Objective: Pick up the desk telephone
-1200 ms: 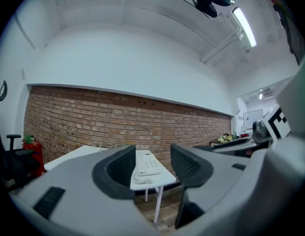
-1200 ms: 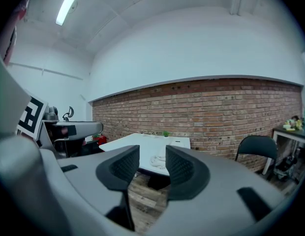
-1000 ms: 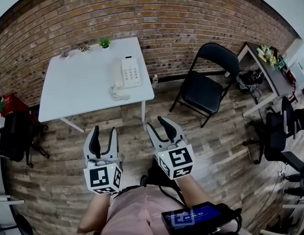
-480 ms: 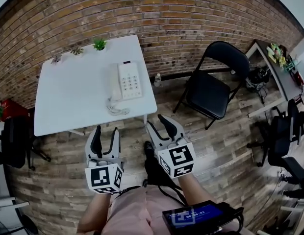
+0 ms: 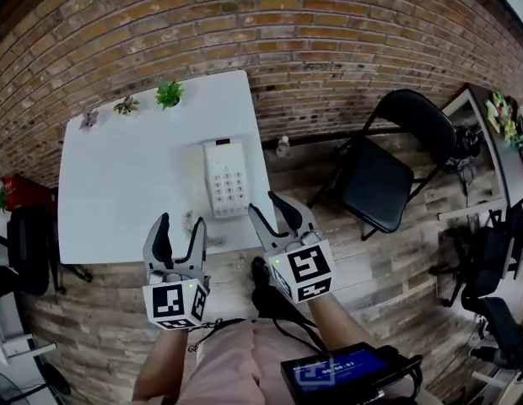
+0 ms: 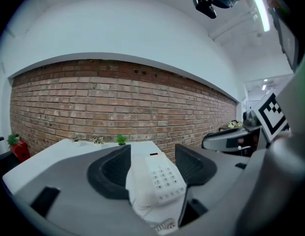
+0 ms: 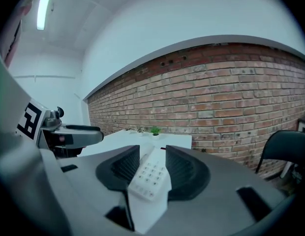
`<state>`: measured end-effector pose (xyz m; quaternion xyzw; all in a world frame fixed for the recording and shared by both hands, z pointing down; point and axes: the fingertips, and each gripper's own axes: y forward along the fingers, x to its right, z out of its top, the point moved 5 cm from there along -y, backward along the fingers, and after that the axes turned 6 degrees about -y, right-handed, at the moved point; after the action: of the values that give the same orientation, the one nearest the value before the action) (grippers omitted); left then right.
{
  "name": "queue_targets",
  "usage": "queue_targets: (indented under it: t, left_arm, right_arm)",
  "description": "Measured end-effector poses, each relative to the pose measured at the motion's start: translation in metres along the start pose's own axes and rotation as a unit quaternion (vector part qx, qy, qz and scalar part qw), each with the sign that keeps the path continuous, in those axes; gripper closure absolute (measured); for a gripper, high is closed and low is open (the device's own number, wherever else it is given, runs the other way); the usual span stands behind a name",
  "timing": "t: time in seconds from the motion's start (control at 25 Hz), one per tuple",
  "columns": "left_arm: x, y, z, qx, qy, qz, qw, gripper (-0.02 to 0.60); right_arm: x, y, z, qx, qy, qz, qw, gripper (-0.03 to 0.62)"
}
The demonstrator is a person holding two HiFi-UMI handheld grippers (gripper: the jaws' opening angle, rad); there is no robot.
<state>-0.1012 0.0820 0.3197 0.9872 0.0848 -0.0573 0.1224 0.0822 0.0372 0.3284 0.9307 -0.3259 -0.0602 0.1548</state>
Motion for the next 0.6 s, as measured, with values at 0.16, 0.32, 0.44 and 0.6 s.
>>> queue_targets:
  t: [0.16, 0.32, 0.44, 0.6]
  left_arm:
    - [-0.007, 0.029, 0.018, 0.01, -0.004, 0.005, 0.9999, 0.284]
    - [-0.011, 0.043, 0.029, 0.014, -0.007, 0.002, 0.9999, 0.259]
    - [-0.021, 0.055, 0.04, 0.018, -0.026, -0.005, 0.9995, 0.244]
    - [-0.04, 0.072, 0.049, 0.029, -0.045, -0.01, 0.9985, 0.238]
  right_arm:
    - [0.019, 0.032, 0.019, 0.007, -0.007, 0.013, 1.0, 0.422]
    - [0.029, 0.051, 0.032, 0.008, -0.01, 0.024, 1.0, 0.418]
    - [0.034, 0.066, 0.045, 0.01, -0.019, 0.028, 0.999, 0.415]
    - [0.037, 0.088, 0.05, 0.003, -0.024, 0.026, 0.999, 0.413]
